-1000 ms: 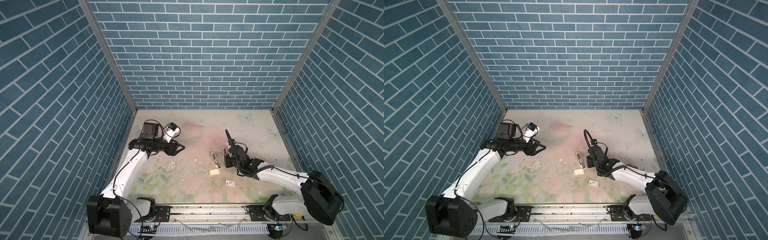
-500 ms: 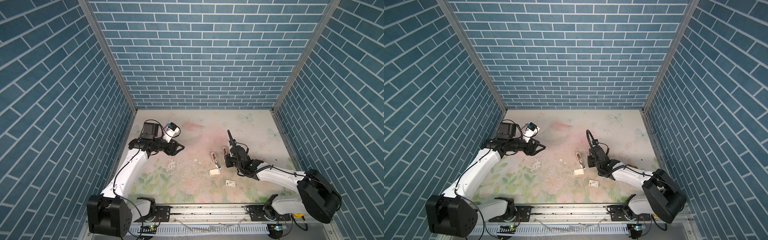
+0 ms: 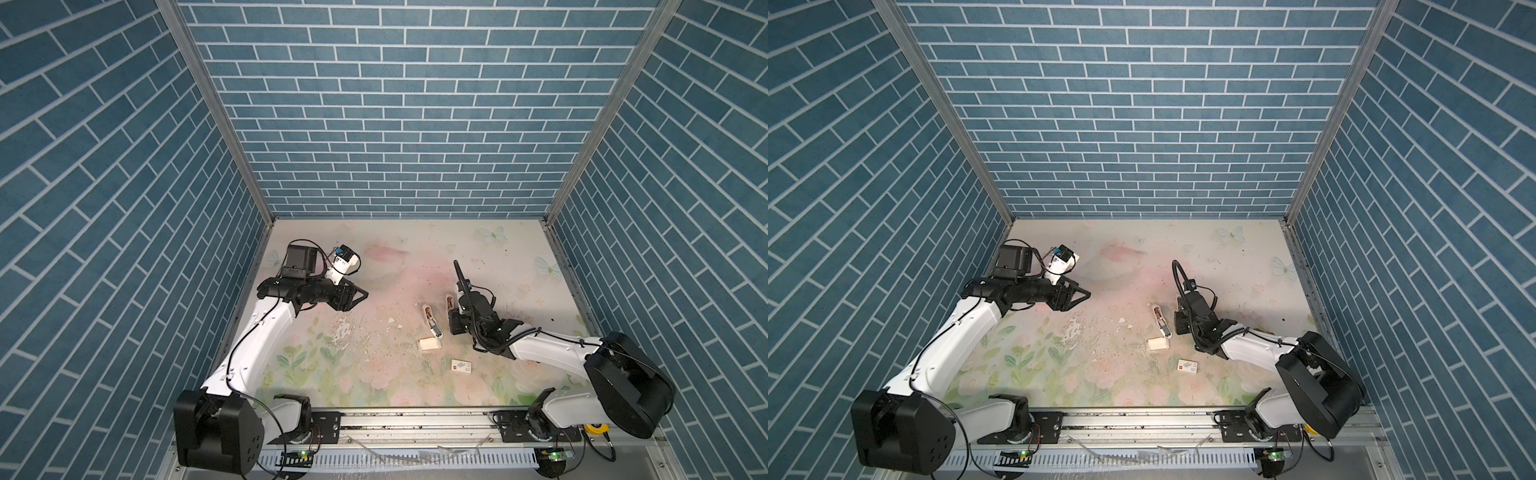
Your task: Load the staples into the stapler
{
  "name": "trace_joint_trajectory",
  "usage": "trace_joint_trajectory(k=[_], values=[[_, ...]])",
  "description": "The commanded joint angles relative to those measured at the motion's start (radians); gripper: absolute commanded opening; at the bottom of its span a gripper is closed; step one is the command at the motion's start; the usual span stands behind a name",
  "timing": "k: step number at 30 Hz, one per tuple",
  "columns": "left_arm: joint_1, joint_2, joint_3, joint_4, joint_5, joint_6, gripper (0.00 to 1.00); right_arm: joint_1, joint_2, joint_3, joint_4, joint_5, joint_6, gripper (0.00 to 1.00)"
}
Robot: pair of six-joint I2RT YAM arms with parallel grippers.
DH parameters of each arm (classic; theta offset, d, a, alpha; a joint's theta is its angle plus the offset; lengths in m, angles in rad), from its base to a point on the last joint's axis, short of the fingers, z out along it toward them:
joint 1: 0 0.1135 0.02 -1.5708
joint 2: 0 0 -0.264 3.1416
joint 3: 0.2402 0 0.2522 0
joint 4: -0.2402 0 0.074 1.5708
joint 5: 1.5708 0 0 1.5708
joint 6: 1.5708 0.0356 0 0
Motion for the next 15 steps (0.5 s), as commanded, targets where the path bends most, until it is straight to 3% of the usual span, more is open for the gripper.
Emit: trace_joint_trajectory(k=[1, 15], values=[[0.006, 0.007, 0.006, -0.008, -0.001, 0.012, 0.66, -0.006, 0.019, -0.017, 0.031, 0.000, -0.035, 0.00], [0.006, 0.007, 0.002, -0.004, -0.003, 0.011, 0.66, -0.008, 0.030, -0.025, 0.046, 0.004, -0.040, 0.00]])
